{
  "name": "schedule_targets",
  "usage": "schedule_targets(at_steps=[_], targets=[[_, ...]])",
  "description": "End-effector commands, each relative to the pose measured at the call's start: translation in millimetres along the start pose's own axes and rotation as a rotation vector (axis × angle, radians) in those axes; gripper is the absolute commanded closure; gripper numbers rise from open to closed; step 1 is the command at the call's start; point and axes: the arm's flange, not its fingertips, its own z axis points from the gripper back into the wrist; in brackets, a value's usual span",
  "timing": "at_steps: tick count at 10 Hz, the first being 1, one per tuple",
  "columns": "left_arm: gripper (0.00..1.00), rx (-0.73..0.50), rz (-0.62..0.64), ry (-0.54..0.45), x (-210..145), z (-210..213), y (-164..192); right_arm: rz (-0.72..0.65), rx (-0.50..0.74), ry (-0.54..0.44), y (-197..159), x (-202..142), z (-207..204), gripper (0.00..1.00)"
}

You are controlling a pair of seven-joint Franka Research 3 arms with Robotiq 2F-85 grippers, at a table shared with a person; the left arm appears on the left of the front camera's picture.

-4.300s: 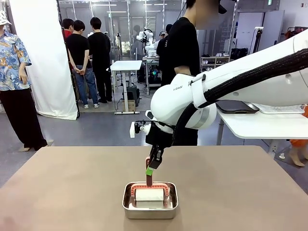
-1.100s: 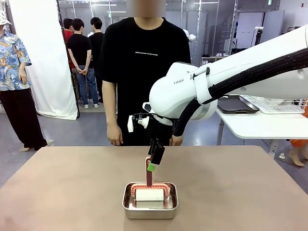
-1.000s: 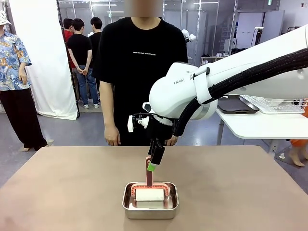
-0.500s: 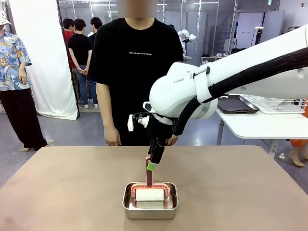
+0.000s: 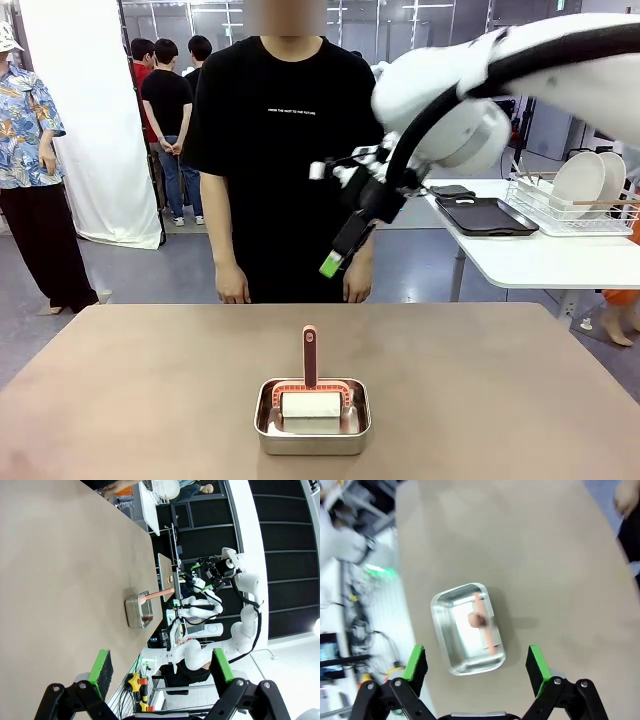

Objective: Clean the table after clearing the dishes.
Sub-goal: Place the Lint Roller back on top of the Airtight Container.

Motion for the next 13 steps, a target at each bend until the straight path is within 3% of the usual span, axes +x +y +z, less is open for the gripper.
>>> schedule_targets(at_steps=[1, 2, 4, 8, 13], targets=[[0.0, 0.0, 0.001, -0.006, -3, 1, -1, -0.319, 0.31, -0.174, -40, -54, 39, 0.0], [0.0, 0.0, 0.001, -0.006, -3, 1, -1, -0.415, 0.476, -0.241, -66, -89, 59, 0.0], [0.0, 0.0, 0.001, -0.006, -3, 1, -1, -0.545, 0.608, -0.399, -106, -166, 92, 0.0], [0.0, 0.0, 0.001, -0.006, -3, 1, -1, -0.731, 0.647, -0.706, -137, -321, 162, 0.0], [0.0, 0.0, 0.001, -0.006, -3, 1, -1, -0.877, 0.561, -0.688, -121, -455, 226, 0.0]])
